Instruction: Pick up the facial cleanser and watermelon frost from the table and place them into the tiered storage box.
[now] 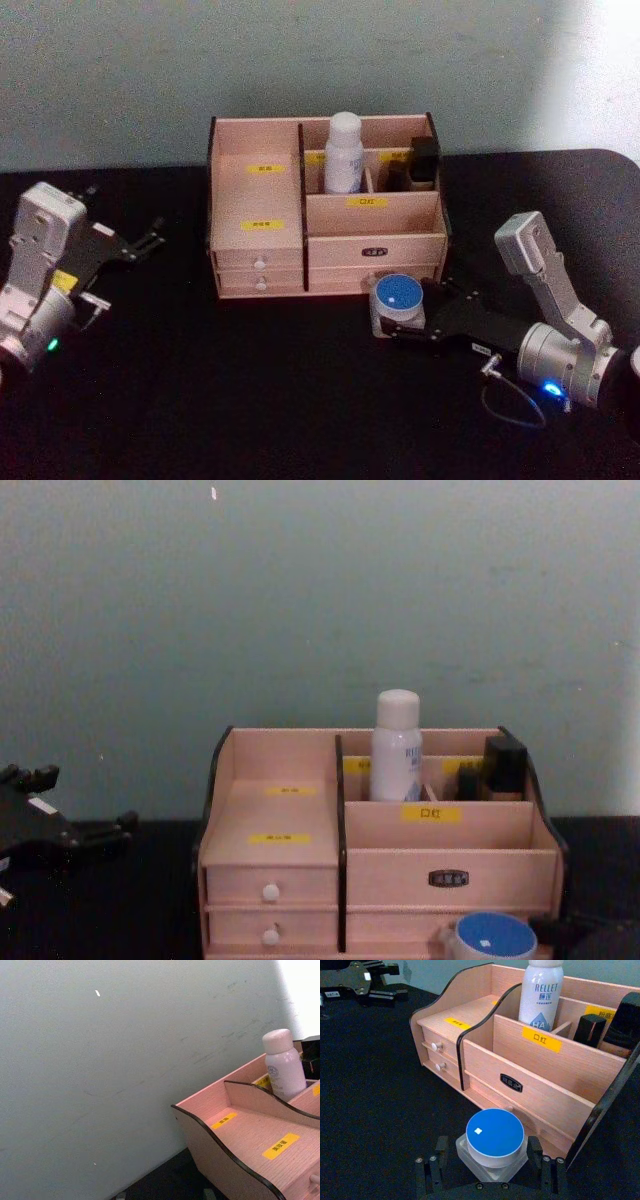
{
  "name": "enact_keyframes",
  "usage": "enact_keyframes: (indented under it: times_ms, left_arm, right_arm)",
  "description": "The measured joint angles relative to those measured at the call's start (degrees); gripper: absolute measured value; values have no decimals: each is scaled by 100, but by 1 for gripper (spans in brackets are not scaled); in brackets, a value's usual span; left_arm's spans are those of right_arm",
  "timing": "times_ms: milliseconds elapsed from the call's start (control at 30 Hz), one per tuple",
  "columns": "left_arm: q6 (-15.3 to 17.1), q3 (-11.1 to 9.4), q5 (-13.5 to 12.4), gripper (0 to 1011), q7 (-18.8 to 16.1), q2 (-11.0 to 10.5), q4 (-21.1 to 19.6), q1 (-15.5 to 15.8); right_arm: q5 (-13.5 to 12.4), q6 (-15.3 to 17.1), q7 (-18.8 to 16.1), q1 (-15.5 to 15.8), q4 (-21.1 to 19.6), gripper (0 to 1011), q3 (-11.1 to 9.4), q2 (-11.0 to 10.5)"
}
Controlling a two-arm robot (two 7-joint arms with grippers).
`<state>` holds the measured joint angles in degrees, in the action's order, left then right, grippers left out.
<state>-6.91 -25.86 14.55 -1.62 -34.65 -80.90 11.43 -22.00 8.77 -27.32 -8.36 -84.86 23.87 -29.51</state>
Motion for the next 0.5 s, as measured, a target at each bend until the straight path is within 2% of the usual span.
enact_keyframes:
  times_ms: [500]
  left_arm:
    - [0, 0, 0, 1001, 0, 0, 0, 0]
  right_arm:
    - [-37, -10, -92, -74, 128, 1000, 65, 17]
